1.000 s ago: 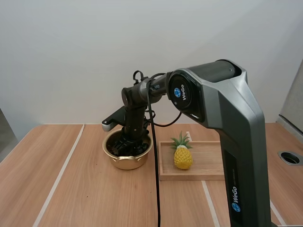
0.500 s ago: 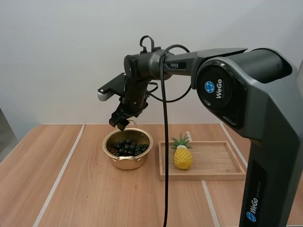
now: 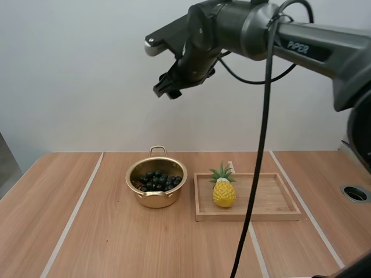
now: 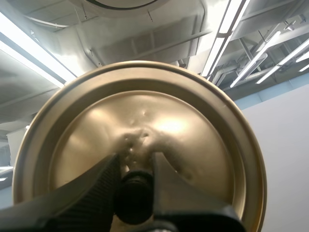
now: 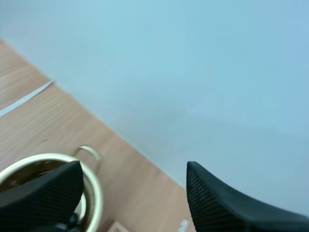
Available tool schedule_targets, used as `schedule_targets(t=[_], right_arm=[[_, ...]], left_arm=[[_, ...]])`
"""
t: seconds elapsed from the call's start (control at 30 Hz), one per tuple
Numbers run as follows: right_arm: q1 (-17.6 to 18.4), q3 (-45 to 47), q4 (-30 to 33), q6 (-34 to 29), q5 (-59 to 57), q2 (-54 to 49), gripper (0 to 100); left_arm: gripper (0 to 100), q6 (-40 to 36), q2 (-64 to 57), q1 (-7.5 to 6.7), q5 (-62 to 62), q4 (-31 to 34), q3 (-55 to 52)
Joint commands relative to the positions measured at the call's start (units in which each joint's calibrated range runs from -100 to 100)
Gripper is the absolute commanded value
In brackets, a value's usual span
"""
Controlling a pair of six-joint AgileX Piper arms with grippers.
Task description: Open the pot, put the grape inside, and close it
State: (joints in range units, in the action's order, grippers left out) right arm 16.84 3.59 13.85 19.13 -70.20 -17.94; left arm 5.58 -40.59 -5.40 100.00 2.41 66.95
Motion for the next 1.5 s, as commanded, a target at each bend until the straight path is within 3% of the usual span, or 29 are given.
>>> schedule_targets(t=[0.0,0.43,1.0,1.1,1.2,1.47], right_arm=[[-2.68,-0.33,0.99,-1.63,1.38,-4.25,100],[-13.04,-0.33,-1.42,-3.49,1.65,-16.76,100],[-14.57,-0.33,-0.85,-6.08,-5.21,-28.19,98],[-14.57,-0.33,0.70,-6.08,-5.88,-29.39,54],[-14.57,-0.33,1.66,-6.08,-7.04,-30.50,2],[-14.57,-0.33,2.15,-6.08,-8.42,-34.58,0]], left_arm=[[0,0.15,0.84,0.12,0.00,-0.26,0.12],[0,0.15,4.16,0.12,0.00,-0.26,0.12],[0,-1.78,6.70,0.12,0.00,4.29,-6.34],[0,-2.49,6.70,0.12,0.00,4.29,-9.89],[0,-3.69,6.70,0.12,0.00,4.29,-14.49],[0,-4.01,6.81,0.12,0.00,4.29,-32.15]])
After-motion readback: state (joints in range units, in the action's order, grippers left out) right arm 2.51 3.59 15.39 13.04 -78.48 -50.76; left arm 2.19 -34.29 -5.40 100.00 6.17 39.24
